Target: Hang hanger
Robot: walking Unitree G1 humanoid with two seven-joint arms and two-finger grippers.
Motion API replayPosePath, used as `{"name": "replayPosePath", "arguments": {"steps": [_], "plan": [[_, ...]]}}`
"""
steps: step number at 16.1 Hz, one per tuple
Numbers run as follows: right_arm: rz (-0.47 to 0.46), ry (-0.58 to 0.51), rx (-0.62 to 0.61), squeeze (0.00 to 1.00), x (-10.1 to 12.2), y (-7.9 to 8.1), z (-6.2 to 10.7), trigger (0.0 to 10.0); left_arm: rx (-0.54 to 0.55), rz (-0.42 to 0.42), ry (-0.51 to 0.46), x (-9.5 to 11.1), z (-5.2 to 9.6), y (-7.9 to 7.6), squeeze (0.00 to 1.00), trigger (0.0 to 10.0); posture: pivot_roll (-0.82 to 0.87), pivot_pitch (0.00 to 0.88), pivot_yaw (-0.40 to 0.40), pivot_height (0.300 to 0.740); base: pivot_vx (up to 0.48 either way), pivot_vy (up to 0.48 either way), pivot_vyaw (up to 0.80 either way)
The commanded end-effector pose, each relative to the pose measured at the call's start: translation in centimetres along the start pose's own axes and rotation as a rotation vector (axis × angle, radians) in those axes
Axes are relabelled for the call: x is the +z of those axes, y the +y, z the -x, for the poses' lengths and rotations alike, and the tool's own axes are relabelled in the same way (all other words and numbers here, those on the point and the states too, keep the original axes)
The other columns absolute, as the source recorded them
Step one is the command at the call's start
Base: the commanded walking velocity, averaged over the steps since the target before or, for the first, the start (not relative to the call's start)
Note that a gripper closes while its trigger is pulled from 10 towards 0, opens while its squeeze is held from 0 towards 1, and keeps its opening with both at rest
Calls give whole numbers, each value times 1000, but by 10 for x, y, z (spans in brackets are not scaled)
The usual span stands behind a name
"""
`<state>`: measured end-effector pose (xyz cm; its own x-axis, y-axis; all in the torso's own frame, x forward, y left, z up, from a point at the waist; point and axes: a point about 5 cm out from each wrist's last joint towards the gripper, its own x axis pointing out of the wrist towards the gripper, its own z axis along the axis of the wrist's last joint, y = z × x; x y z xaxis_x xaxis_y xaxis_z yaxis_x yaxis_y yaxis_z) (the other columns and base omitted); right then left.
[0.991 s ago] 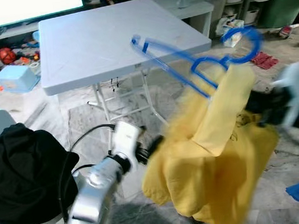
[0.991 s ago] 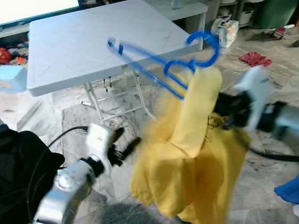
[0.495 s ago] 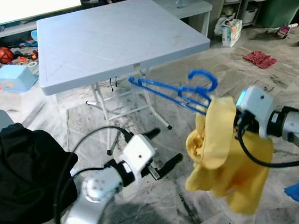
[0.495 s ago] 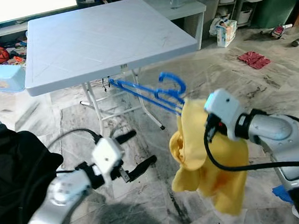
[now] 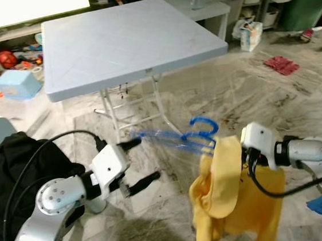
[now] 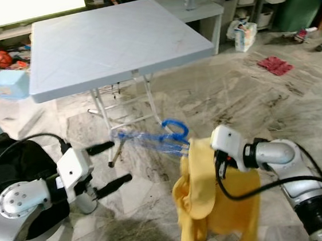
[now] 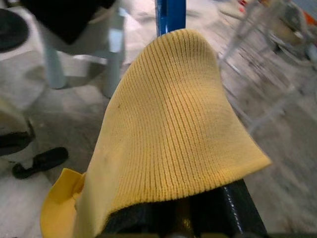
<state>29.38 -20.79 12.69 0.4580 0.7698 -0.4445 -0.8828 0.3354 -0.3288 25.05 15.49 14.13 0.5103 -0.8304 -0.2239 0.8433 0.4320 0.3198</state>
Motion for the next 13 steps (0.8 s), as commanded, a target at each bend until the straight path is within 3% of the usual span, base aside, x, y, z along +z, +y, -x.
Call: {"name": "replayPosePath", "arguments": {"steps": [1,3,5,9,11,13], "plan": [[71,-36,66,0,12,-6,2,10000,-33,1,26,-6,2,-2,1000,10000,58,21,-26,740,0,0,0],[47,-81,145,0,19,-8,9,10000,-54,-14,31,-8,-3,-2,1000,10000,55,16,-30,740,0,0,0],[101,-66,178,0,22,-11,17,10000,-65,-38,35,-9,-6,-1,1000,10000,48,14,-29,740,0,0,0],[80,-75,131,0,24,-26,35,10000,12,-71,-20,-3,-15,17,1000,10000,38,14,-24,740,0,0,0],[52,-119,120,0,30,-32,44,10000,43,-104,-75,7,-28,30,1000,10000,27,15,-18,740,0,0,0],[94,-70,161,0,29,-30,49,10000,-26,-151,-82,12,-41,30,1000,10000,19,19,-12,740,0,0,0]]}}
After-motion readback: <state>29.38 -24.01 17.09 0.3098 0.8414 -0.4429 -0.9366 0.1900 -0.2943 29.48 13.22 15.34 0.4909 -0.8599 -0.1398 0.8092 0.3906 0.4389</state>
